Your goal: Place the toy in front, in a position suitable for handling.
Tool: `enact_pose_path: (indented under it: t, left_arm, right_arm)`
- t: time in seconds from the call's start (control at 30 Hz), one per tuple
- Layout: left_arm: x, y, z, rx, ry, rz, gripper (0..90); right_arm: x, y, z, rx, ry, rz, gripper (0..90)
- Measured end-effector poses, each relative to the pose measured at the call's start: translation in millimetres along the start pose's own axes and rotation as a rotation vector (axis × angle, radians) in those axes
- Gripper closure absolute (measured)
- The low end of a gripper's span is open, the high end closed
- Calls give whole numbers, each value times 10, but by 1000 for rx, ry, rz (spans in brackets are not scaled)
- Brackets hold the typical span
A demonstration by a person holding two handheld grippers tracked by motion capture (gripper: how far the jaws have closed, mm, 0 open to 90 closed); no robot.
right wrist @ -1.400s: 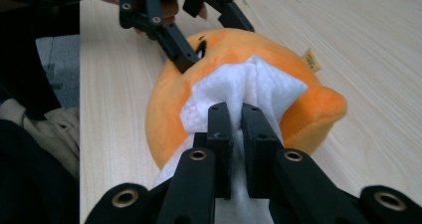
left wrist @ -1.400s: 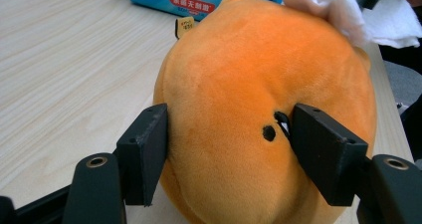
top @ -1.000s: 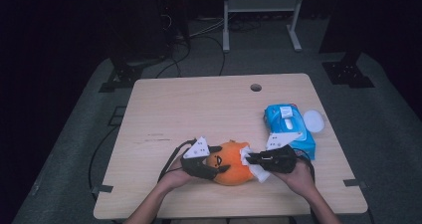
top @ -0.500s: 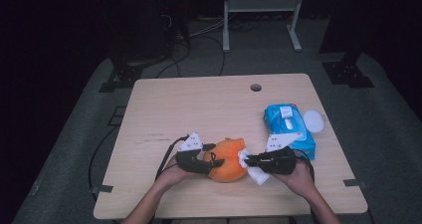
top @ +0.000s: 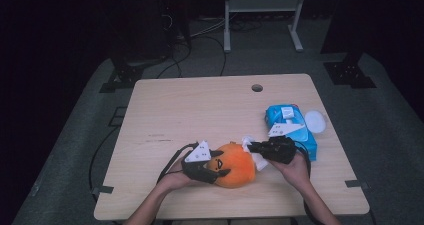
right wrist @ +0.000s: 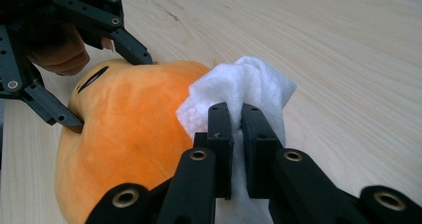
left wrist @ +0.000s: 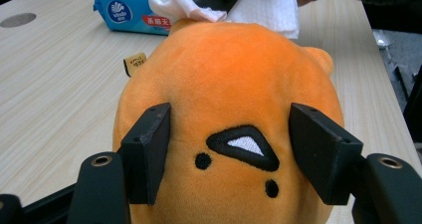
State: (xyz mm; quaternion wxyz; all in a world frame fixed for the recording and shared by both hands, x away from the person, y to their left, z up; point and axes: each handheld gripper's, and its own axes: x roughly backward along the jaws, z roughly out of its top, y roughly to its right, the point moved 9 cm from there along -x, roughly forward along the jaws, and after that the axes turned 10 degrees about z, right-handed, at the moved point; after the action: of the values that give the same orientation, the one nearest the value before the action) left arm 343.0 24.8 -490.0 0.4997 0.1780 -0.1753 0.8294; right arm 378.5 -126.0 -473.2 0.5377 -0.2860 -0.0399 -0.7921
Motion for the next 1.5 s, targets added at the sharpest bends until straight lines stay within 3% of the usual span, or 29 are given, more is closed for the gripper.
enact_pose_path:
  t: [0.07,0.23,0.4,0.5,0.63,0.8,1.13,1.33,1.5]
  left_arm:
    - [-5,-31,-1,16,-4,17,346]
    - [-6,-157,-21,115,-4,55,344]
    - [-8,-281,-34,199,0,96,337]
    - [-15,-312,-41,221,0,97,328]
    - [-18,-300,-34,211,2,93,324]
    - [-19,-237,-18,159,10,62,325]
    - [-30,76,68,-30,15,-11,313]
    - [-42,38,54,-9,9,4,312]
    - [-54,-27,44,42,-1,32,314]
  right_arm:
    - [12,-2,-19,-4,-9,5,833]
    - [37,-112,-125,4,-61,34,833]
    - [117,-313,-137,50,-80,100,833]
    - [114,-444,-100,94,-92,133,832]
    - [99,-432,-95,90,-89,137,833]
    - [85,-359,-90,66,-79,107,833]
    - [73,-99,-62,0,-42,23,832]
    - [73,-64,-73,-14,-45,31,833]
    - [85,-198,-82,20,-74,52,833]
